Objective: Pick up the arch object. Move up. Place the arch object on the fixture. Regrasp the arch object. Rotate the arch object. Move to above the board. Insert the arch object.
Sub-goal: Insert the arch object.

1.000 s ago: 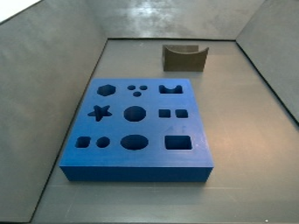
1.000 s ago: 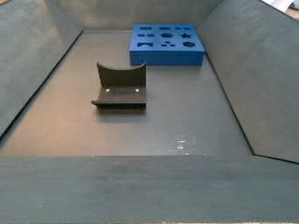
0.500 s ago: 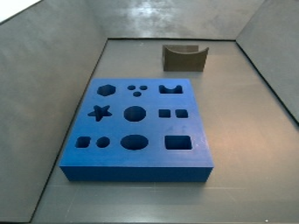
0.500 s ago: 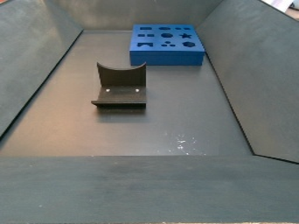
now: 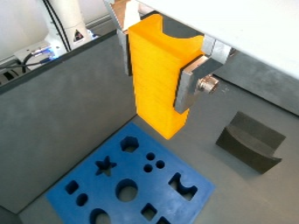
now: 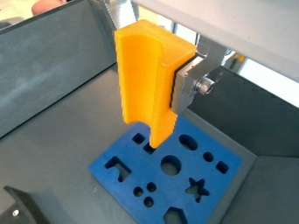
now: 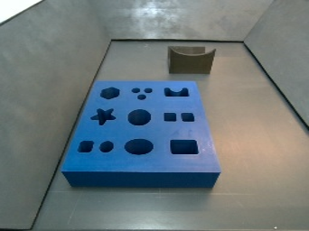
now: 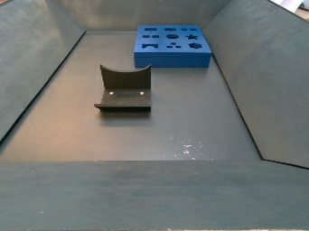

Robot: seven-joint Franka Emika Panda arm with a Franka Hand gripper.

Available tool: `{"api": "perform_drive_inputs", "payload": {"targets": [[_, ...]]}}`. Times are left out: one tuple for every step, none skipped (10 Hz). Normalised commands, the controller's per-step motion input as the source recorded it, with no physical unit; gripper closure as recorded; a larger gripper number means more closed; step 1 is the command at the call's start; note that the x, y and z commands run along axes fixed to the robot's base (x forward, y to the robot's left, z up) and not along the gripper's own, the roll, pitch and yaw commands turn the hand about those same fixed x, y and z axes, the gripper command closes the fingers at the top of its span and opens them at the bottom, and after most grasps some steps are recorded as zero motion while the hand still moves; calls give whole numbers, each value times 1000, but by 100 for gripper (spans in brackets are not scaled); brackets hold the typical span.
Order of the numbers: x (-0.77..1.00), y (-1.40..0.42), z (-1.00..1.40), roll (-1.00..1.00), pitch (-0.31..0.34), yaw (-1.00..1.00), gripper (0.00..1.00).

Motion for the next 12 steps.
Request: {"api": "perform_drive_inputs", "payload": {"targets": [[0,360,-977,-90,-34,0,100],[17,403,-1000,-67,-21,0,100],[37,386,-1000,-73,-11,60,100],[71,289,-971,-123,-30,57,100],[100,14,-683,-237,-134,0,100],[171,0,-591,-263,-189,0,100],[226,0,-606,-257,-176,14,100],[246,0,-683,-221,-157,43,100],[266,0,-951,-76,-121,71,100],[171,0,-1000,0,-44,106,100],[109,-63,-1000,0,-10,97,100],[71,-100,-1000,0,-16,120,100]]}}
